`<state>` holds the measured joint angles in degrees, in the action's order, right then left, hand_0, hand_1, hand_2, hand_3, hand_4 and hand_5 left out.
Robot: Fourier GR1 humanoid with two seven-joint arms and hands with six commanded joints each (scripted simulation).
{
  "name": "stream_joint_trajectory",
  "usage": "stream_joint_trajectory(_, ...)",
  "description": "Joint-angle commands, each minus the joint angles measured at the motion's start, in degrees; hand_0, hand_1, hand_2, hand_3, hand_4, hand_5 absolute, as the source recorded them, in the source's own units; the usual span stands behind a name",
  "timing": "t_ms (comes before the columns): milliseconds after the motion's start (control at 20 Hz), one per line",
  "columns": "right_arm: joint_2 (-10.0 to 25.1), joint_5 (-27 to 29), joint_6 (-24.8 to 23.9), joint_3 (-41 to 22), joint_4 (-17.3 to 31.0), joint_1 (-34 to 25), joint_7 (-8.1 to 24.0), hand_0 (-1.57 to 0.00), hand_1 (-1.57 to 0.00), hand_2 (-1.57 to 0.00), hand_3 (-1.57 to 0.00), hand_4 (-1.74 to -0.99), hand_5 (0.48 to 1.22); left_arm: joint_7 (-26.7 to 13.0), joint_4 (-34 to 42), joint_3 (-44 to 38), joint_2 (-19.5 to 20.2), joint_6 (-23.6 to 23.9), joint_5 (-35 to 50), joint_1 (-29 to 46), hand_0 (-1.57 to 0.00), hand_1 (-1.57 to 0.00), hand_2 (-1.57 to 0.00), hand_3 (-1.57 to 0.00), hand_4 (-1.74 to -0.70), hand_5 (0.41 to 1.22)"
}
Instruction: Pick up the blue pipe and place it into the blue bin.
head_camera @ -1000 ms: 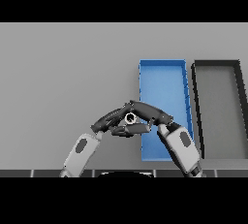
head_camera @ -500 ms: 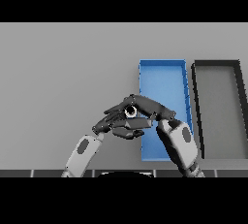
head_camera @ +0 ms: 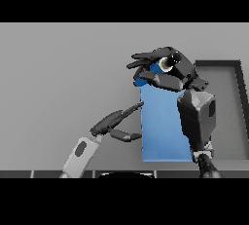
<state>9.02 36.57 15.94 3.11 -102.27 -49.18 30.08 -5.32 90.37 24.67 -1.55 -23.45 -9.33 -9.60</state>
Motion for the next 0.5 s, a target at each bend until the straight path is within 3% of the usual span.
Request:
stream_joint_trajectory(0,1.1,-1.3,-0.2,1.0,1.3,-1.1,-0.4,-1.57,-1.57,-1.57,-1.57,-1.498,1.221,0.1,0.7,0.1,0.2,-0.1,0.1,0.4,0.00,0.00,0.00,0.00,-0.95,0.466)
stream_joint_trajectory(150,3.7,-6.2,1.0,4.2,7.0,-0.9,-2.1,-1.57,-1.57,-1.57,-1.57,-1.498,1.221,-1.3,2.4,-0.5,0.9,0.0,0.7,1.0,0.00,0.00,0.00,0.00,-0.95,0.470)
stream_joint_trajectory(250,4.3,-8.4,0.5,6.0,9.3,0.3,-2.0,-1.57,-1.57,-1.57,-1.57,-1.499,1.221,-2.6,1.7,-1.1,0.9,0.0,1.0,0.3,0.00,0.00,0.00,0.00,-0.95,0.474)
stream_joint_trajectory(450,5.8,-12.8,1.9,7.7,12.1,4.9,-0.6,-1.57,-1.57,-1.57,-1.57,-1.499,1.221,-1.3,1.6,-0.9,1.1,0.4,0.3,0.6,0.00,0.00,0.00,0.00,-0.94,0.467)
